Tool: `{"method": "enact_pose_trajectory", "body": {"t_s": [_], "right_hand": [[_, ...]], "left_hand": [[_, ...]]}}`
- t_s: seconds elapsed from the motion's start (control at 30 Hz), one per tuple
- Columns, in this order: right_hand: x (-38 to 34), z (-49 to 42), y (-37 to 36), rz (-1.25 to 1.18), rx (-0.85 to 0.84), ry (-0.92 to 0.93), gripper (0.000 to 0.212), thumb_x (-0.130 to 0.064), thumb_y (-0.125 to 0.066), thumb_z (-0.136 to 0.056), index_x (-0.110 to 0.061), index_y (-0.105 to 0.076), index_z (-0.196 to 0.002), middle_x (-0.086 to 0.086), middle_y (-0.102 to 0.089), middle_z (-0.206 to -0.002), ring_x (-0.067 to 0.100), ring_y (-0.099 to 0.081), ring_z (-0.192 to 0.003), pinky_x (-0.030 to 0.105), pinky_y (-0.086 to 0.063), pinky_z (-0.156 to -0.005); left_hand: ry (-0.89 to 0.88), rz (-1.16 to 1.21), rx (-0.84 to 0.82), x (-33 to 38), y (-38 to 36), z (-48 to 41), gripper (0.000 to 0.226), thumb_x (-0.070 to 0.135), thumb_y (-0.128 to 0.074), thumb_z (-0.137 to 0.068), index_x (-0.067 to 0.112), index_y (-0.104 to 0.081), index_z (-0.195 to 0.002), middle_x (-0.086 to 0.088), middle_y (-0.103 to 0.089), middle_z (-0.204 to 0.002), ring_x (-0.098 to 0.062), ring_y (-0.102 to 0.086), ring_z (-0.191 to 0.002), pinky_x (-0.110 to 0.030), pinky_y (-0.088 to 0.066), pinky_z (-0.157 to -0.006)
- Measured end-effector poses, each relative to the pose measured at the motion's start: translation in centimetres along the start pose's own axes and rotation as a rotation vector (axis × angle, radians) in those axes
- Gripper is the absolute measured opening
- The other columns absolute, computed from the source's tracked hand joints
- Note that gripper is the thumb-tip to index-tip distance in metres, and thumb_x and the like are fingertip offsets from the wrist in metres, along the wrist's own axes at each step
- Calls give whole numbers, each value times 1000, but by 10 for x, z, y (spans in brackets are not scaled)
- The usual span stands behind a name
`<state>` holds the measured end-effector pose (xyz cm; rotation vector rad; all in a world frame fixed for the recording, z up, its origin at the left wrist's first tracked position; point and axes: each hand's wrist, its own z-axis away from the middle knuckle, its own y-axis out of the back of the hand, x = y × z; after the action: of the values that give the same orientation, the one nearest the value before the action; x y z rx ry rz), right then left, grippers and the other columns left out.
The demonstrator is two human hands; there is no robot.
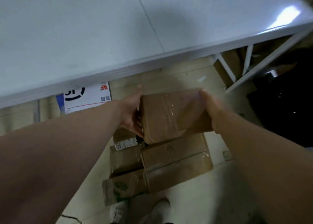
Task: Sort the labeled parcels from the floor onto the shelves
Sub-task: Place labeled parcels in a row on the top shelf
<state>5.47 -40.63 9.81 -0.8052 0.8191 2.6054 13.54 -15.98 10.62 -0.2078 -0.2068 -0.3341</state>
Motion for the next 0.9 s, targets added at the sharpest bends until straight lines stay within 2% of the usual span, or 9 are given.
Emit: {"method": "enact_pose_trajectory", "body": {"t_s": [0.1, 0.2, 0.27, 0.3, 0.37, 0.5, 0.63, 0.8, 0.9], "right_hand": [[-28, 71, 35, -4, -33, -21, 82, -79, -52, -77, -21, -55, -134, 13, -60, -127, 37, -56, -115, 55, -43, -105], [-69, 137, 71, 58, -57, 17, 81, -81, -48, -78, -22, -54, -132, 14, -58, -128, 37, -55, -113, 54, -43, -102], [-102, 180, 95, 88, -82, 79, 73, -82, -48, -80, -22, -58, -120, 12, -58, -126, 33, -56, -106, 48, -46, -93], [-119, 202, 107, 104, -96, 101, 68, -84, -47, -79, -24, -58, -109, 9, -59, -117, 31, -55, -99, 45, -44, -87], [-149, 247, 129, 145, -114, 110, 65, -90, -49, -71, -29, -55, -93, 3, -56, -96, 29, -53, -89, 52, -41, -85], [-205, 325, 160, 143, -149, 217, 62, -88, -56, -62, -33, -62, -89, 4, -63, -97, 32, -59, -91, 52, -49, -86], [-245, 396, 176, 67, -144, 346, 57, -80, -61, -64, -29, -69, -91, 7, -71, -93, 32, -68, -85, 37, -54, -58], [-275, 478, 181, -41, -212, 466, 41, -43, -67, -65, -22, -69, -101, 8, -67, -105, 30, -65, -97, 54, -52, -84], [-283, 516, 180, -147, -297, 574, 25, -26, -57, -63, -24, -67, -86, 5, -67, -101, 28, -60, -96, 61, -46, -88]], "left_hand": [[36, -39, 6, 0, -7, 74, 83, 77, -46, -84, 4, -53, -123, -30, -57, -124, -56, -55, -109, -74, -41, -92], [5, -55, -41, 9, -14, 151, 63, 56, -63, -84, 8, -53, -124, -29, -54, -126, -58, -52, -110, -78, -41, -85], [-49, -107, -90, 20, -19, 209, 50, 42, -66, -84, 10, -56, -121, -27, -52, -127, -58, -52, -110, -78, -44, -80], [-84, -149, -108, 26, -21, 238, 43, 35, -66, -84, 10, -58, -119, -26, -51, -127, -58, -53, -109, -77, -45, -78], [-155, -219, -109, 37, -22, 295, 37, 27, -64, -86, 9, -59, -118, -25, -49, -126, -57, -54, -106, -75, -47, -75], [-307, -277, -39, 60, -15, 397, 41, 30, -61, -89, 10, -54, -124, -27, -48, -127, -59, -55, -104, -76, -47, -75], [-464, -280, 21, 62, -1, 490, 51, 40, -60, -92, 9, -47, -131, -26, -48, -130, -58, -55, -106, -75, -47, -77], [-714, -208, 71, 44, 27, 575, 57, 40, -68, -87, 8, -50, -131, -25, -52, -128, -49, -63, -100, -73, -47, -84], [-832, -26, 4, 38, 43, 611, 68, 59, -69, -80, 16, -51, -129, -32, -47, -135, -53, -58, -113, -75, -43, -88]]}}
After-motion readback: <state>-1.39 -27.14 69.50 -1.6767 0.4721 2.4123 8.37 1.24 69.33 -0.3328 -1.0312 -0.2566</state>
